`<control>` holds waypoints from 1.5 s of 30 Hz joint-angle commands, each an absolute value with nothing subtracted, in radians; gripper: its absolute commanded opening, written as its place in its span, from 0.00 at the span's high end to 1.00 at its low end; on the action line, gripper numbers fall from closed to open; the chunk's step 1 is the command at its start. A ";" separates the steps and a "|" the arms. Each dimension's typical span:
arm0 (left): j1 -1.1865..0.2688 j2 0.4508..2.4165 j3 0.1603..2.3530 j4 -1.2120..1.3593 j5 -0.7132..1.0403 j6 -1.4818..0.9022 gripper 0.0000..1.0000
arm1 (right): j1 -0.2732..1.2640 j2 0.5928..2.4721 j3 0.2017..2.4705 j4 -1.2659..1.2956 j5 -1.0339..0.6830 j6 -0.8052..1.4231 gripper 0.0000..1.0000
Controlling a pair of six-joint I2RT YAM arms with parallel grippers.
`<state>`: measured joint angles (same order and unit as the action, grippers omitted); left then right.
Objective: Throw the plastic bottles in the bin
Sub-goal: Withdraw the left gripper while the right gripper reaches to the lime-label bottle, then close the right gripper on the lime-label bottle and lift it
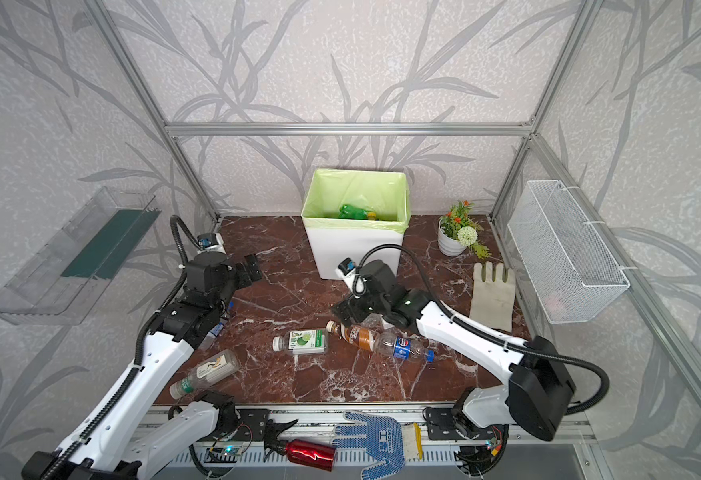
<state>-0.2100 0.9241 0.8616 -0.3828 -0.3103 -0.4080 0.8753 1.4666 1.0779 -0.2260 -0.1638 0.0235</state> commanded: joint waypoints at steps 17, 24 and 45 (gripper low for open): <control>-0.102 0.879 0.731 -0.476 -0.274 -0.516 0.01 | 1.130 2.095 1.628 -0.677 -0.034 -0.397 0.01; -0.097 0.886 0.721 -0.474 -0.259 -0.511 0.01 | 1.132 2.175 1.716 -0.726 0.034 -0.406 0.00; -0.072 0.904 0.705 -0.465 -0.235 -0.506 0.01 | 1.132 2.260 1.889 -0.863 -0.017 -0.411 0.39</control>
